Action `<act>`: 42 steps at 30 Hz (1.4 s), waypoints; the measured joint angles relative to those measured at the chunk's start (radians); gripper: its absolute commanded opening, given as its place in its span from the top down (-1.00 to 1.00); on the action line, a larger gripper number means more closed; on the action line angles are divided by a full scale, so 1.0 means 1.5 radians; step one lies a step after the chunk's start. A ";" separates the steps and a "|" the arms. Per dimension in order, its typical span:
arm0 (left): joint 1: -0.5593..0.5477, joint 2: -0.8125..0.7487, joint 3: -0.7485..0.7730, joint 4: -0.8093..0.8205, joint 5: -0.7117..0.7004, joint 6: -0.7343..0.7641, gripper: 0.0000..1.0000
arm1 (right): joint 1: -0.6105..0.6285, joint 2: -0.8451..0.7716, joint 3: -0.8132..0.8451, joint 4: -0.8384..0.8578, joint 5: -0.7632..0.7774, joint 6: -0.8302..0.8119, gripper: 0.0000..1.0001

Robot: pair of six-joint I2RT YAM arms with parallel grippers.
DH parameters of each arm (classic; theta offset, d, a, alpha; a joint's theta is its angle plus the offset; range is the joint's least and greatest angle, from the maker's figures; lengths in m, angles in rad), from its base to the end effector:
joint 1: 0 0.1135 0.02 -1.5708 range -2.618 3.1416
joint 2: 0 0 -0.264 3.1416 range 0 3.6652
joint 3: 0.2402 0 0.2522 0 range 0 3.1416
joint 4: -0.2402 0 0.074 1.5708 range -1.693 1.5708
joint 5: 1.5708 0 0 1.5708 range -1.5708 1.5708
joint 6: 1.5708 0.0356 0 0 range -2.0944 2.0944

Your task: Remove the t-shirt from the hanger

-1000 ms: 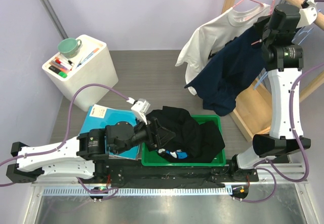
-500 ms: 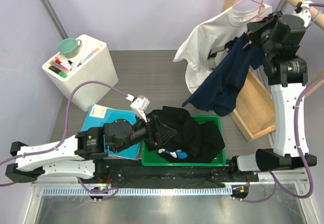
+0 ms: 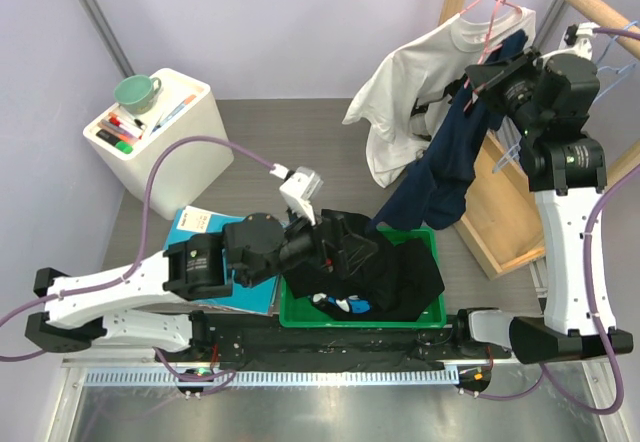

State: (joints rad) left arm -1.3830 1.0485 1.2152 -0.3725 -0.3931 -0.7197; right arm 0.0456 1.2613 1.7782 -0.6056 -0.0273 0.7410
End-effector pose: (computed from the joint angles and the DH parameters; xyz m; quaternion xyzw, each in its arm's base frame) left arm 0.0553 -0.2180 0.4203 0.1313 0.7597 -0.4618 0.4386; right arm 0.2318 0.0115 0.5285 0.2427 0.6967 0.2680 0.6196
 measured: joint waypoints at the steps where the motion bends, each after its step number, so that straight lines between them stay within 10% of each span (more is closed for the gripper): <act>1: 0.004 0.022 0.033 -0.003 0.001 0.013 -0.83 | 0.005 -0.013 -0.019 -0.001 -0.008 0.011 0.98; 18: 0.133 0.256 0.199 -0.009 0.153 0.103 -0.71 | 0.021 -0.056 -0.036 -0.039 -0.061 0.099 0.98; 24: 0.153 0.271 0.205 0.016 0.187 0.096 -0.26 | 0.021 -0.073 -0.036 -0.047 -0.066 0.104 0.98; 33: 0.182 0.279 0.205 0.042 0.233 0.072 1.00 | 0.021 -0.085 -0.039 -0.046 -0.064 0.101 0.99; 42: 0.189 0.259 0.229 0.021 0.234 0.068 1.00 | 0.021 -0.105 -0.126 -0.027 -0.033 0.083 0.99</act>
State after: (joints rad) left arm -1.0988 1.4376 1.5585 -0.3416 -0.0422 -0.6182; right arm 0.0776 1.1042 1.5887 -0.6468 -0.0765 0.8658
